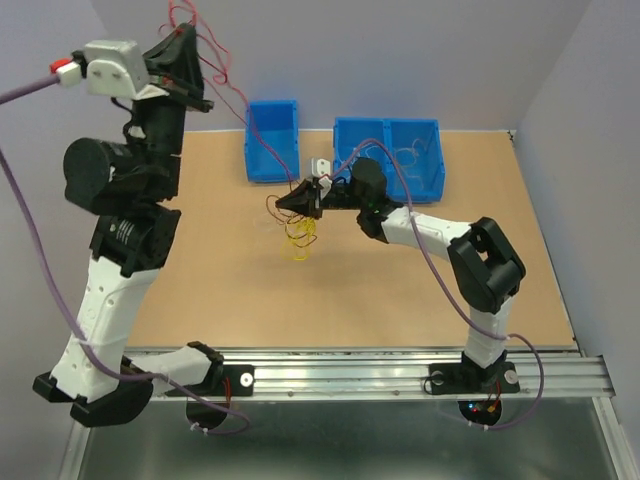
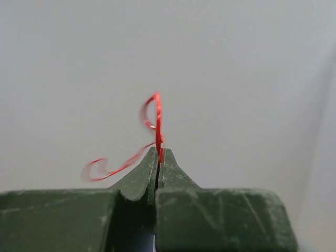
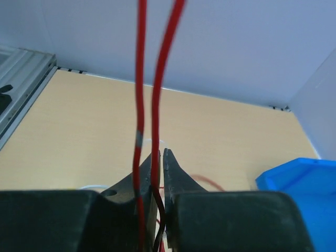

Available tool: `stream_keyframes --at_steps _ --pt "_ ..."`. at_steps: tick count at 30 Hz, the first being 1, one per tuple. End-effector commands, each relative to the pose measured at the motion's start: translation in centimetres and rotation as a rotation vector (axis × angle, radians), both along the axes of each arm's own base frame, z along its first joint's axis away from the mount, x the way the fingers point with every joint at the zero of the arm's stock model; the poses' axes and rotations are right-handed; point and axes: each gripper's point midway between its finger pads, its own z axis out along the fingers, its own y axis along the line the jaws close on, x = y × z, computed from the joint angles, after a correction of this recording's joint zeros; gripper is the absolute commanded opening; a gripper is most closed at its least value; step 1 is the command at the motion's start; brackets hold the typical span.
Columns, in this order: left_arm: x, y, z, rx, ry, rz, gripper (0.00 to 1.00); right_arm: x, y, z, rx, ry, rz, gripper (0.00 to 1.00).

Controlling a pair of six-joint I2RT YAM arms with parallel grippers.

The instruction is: Untangle the cables

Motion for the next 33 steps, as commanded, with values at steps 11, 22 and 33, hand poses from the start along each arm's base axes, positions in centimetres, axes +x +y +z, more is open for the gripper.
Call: stream_keyframes --at_steps 11,22,33 --pt "-1.7 -2.5 -15.4 0.190 0.040 -0.125 0.06 -1.9 -7.2 0.4 -0.206 0.012 -0.251 0.11" --pt "1.2 -8.2 -29.0 0.344 0.252 -0.337 0.06 -5.6 -9.3 2.0 -0.176 -0.079 -0.201 0.62" --pt "1.7 -9.8 -33.0 0.418 0.304 -0.396 0.24 -5.8 -9.0 2.6 -0.162 -0.079 -0.178 0.00"
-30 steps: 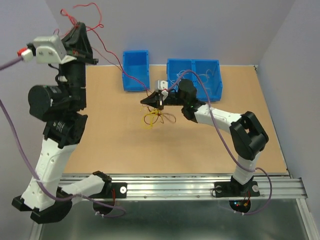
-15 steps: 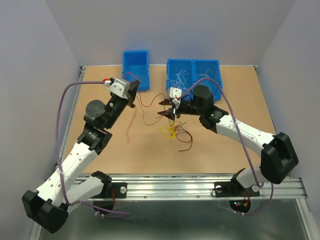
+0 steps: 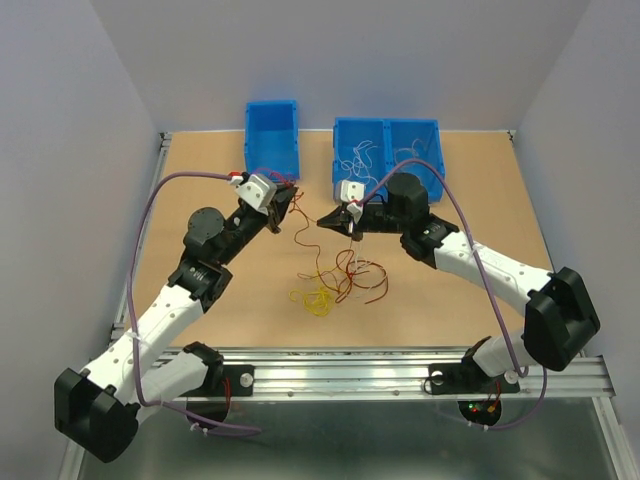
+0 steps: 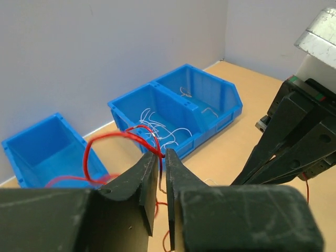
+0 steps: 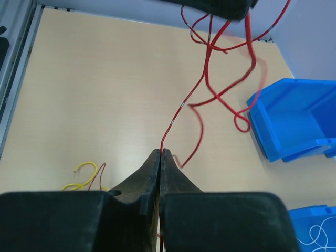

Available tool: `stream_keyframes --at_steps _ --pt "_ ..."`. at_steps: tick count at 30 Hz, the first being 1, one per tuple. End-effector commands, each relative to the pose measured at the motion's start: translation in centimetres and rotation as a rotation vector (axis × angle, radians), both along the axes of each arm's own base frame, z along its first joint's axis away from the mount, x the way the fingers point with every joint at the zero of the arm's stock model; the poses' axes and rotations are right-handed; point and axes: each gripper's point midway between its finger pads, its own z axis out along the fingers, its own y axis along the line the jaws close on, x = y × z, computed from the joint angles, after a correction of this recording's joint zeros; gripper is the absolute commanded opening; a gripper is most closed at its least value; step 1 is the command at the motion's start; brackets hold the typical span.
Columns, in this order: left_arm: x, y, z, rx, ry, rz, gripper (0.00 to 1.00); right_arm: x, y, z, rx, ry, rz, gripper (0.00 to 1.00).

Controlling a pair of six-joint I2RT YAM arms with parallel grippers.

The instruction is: Untangle the cables

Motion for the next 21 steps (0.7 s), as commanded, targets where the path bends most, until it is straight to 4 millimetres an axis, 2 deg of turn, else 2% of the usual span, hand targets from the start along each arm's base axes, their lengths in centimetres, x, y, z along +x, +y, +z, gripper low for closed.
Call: stream_keyframes --at_steps 1,4,5,6,9,14,17,18,21 --pt "0.4 -1.0 0.3 0.004 -0.034 -0.031 0.43 -0.2 -0.1 1.8 0.036 -0.033 0.001 0.00" --pt "1.6 -0.9 -0.6 0.019 0.002 0.006 0.83 0.0 -0.2 2.6 0.066 -0.025 -0.029 0.00" --pt "1.9 -0.7 -0.8 0.022 0.010 0.024 0.86 0.1 -0.2 2.9 0.085 -0.020 -0.041 0.00" --pt "2.4 -0.4 -0.7 0.023 0.016 0.055 0.87 0.1 -0.3 4.1 0.129 -0.029 -0.053 0.01" --pt "2.7 -0.2 -1.0 0.040 0.016 0.073 0.89 0.2 -0.5 4.8 0.155 -0.032 -0.075 0.01" --pt "2.1 -0.2 -0.7 0.048 -0.019 0.059 0.91 0.5 -0.8 5.9 0.193 0.012 -0.125 0.01" --pt "0.8 -1.2 -0.9 0.083 -0.059 -0.037 0.91 0.6 -0.9 6.7 0.216 0.039 -0.140 0.01" --pt "-0.6 -2.4 -1.6 0.106 -0.076 -0.136 0.91 0.5 -0.9 6.8 0.220 0.043 -0.140 0.01" --pt "-2.5 -3.6 -2.5 0.145 -0.129 -0.258 0.95 0.1 -0.9 7.1 0.229 0.062 -0.123 0.01"
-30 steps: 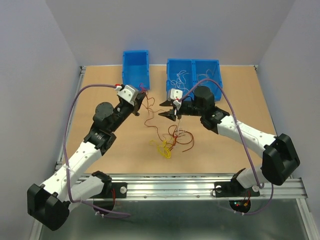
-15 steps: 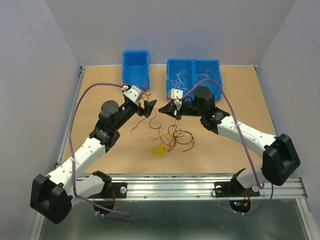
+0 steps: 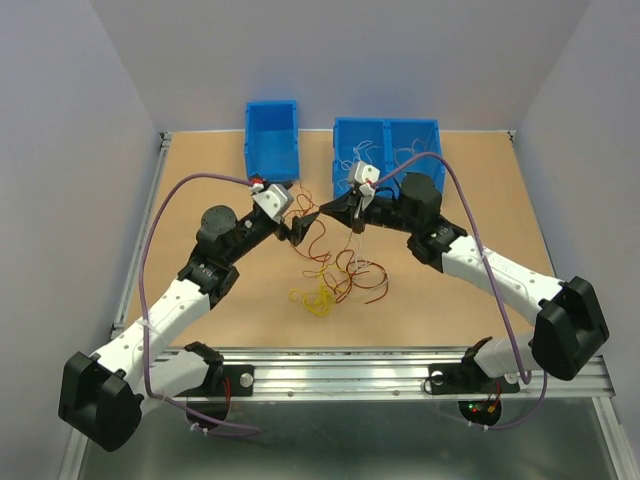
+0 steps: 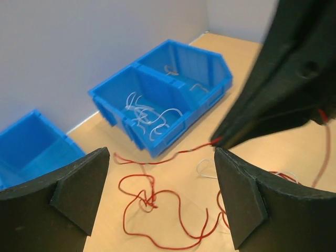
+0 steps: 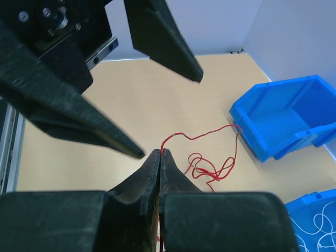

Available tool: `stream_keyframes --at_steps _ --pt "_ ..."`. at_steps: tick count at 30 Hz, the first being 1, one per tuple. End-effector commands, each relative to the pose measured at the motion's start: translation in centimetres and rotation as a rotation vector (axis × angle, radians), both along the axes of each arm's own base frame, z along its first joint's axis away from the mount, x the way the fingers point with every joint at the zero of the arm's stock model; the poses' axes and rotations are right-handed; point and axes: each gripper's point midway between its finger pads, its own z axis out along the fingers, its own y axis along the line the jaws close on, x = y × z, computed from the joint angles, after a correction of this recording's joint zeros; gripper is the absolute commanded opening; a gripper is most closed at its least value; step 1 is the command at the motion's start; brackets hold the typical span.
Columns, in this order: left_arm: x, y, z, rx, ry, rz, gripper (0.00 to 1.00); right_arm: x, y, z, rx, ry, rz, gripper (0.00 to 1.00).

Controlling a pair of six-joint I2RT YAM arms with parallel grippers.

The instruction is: Untangle the cables

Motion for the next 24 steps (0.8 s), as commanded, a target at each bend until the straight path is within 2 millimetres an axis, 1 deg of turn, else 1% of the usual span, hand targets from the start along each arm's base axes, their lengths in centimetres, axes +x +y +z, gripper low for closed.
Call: stream_keyframes --at_steps 1,3,4,6,7,9,10,12,13,18,21,24 --pt "-3.3 -2.0 1.1 0.021 -0.146 -0.204 0.95 -0.7 -0.3 3.1 0.079 -0.027 0.000 0.01" --pt "-3.7 -2.3 0.7 0.032 -0.156 -0.234 0.95 -0.8 -0.5 3.0 0.079 -0.027 -0.002 0.01" --pt "-3.8 -2.4 0.5 0.040 -0.162 -0.250 0.95 -1.0 -0.7 3.5 0.085 -0.037 -0.004 0.01" --pt "-4.9 -3.2 -0.4 0.067 -0.160 -0.335 0.95 -1.3 -0.9 3.1 0.081 -0.039 -0.006 0.00" --pt "-5.2 -3.5 -0.7 0.075 -0.157 -0.365 0.95 -1.6 -1.2 3.6 0.086 -0.053 -0.006 0.00" --pt "-6.1 -4.1 -1.4 0.097 -0.151 -0.432 0.96 -1.9 -1.4 3.4 0.085 -0.058 -0.005 0.01" --pt "-6.3 -4.2 -1.6 0.105 -0.148 -0.451 0.96 -2.0 -1.5 3.5 0.085 -0.062 -0.004 0.00" --pt "-6.5 -4.7 -2.6 0.130 -0.124 -0.481 0.97 -2.3 -1.7 3.7 0.088 -0.069 -0.001 0.00" --pt "-6.6 -5.0 -2.5 0.136 -0.127 -0.490 0.96 -2.6 -1.8 3.7 0.087 -0.072 0.007 0.00" --pt "-6.7 -5.7 -3.6 0.168 -0.121 -0.490 0.96 -2.9 -2.0 3.9 0.087 -0.084 0.010 0.00" --pt "-6.8 -5.9 -3.6 0.174 -0.125 -0.482 0.96 -3.3 -2.1 3.8 0.081 -0.101 0.026 0.01" --pt "-6.1 -5.6 -3.1 0.165 -0.126 -0.434 0.95 -3.4 -2.1 3.7 0.079 -0.102 0.026 0.01"
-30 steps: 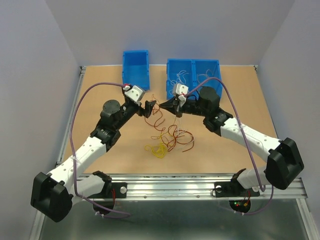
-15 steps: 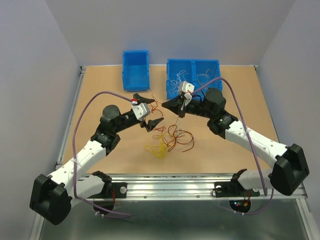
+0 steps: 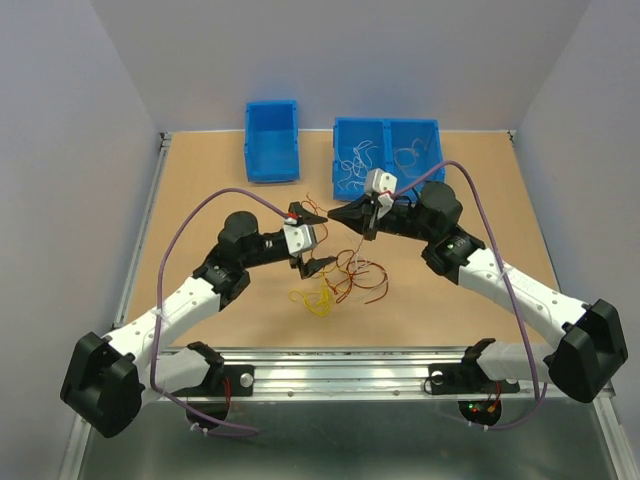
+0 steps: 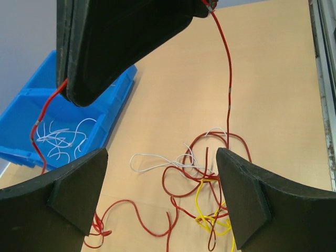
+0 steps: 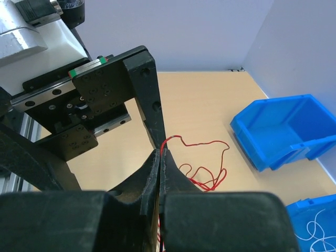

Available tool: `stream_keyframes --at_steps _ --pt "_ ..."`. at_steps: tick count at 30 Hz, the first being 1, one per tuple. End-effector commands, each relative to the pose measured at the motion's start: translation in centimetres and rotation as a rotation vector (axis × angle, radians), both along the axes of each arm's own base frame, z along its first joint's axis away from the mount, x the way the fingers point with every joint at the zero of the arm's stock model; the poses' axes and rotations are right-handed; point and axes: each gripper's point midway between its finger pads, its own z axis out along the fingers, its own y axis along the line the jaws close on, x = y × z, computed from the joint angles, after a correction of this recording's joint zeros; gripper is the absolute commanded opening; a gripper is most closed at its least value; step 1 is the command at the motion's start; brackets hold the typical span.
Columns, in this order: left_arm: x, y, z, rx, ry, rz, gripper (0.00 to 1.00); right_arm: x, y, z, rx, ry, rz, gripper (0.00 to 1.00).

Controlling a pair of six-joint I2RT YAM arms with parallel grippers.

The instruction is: Untangle the cables

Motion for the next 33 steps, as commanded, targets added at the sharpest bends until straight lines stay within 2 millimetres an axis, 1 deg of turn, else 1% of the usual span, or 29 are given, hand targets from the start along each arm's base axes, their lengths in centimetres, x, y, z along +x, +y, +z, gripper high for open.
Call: stream_keyframes --at_steps 1,4,8,9,12,15,16,20,22,27,28,30,31,33 --pt "1.1 0.3 3.0 -0.049 -0.088 0.068 0.95 -0.7 -0.4 1.1 0.025 -0.057 0.008 0.00" --pt "1.7 1.2 4.2 -0.084 -0.113 0.142 0.94 -0.6 -0.7 1.2 0.028 -0.051 -0.013 0.01" --pt "2.4 2.6 5.9 -0.128 -0.138 0.242 0.94 0.3 -1.2 0.9 0.017 -0.028 -0.074 0.01" --pt "3.0 3.3 6.5 -0.150 -0.144 0.301 0.94 0.2 -1.2 0.5 0.001 -0.016 -0.072 0.01" --pt "3.2 3.7 6.7 -0.162 -0.167 0.326 0.97 -0.6 -1.1 0.2 -0.024 -0.029 -0.022 0.01" --pt "2.5 2.7 5.7 -0.137 -0.161 0.251 0.97 -1.7 -0.9 0.1 -0.028 -0.040 0.032 0.00" --pt "2.5 2.5 5.7 -0.137 -0.154 0.242 0.97 -2.4 -0.8 0.0 -0.030 -0.042 0.067 0.00" --pt "2.2 1.6 4.4 -0.105 -0.130 0.181 0.97 -3.3 -0.6 0.2 -0.029 -0.054 0.125 0.00" --pt "1.3 1.0 3.7 -0.085 -0.124 0.115 0.97 -3.6 -0.4 0.2 -0.030 -0.054 0.145 0.01" --pt "-0.4 0.1 2.7 -0.048 -0.106 -0.003 0.97 -3.4 0.0 0.3 -0.026 -0.047 0.158 0.01" --pt "-0.5 -0.1 2.7 -0.044 -0.107 -0.018 0.97 -3.2 0.0 0.6 -0.019 -0.051 0.152 0.01" --pt "-0.9 -0.4 2.2 -0.029 -0.093 -0.048 0.97 -3.0 0.3 0.4 -0.017 -0.039 0.156 0.01" --pt "-1.1 -0.5 2.1 -0.023 -0.091 -0.059 0.97 -2.8 0.5 0.8 -0.010 -0.045 0.159 0.01" --pt "-1.2 -0.8 1.6 -0.009 -0.076 -0.077 0.97 -2.6 0.9 0.5 -0.014 -0.038 0.174 0.01"
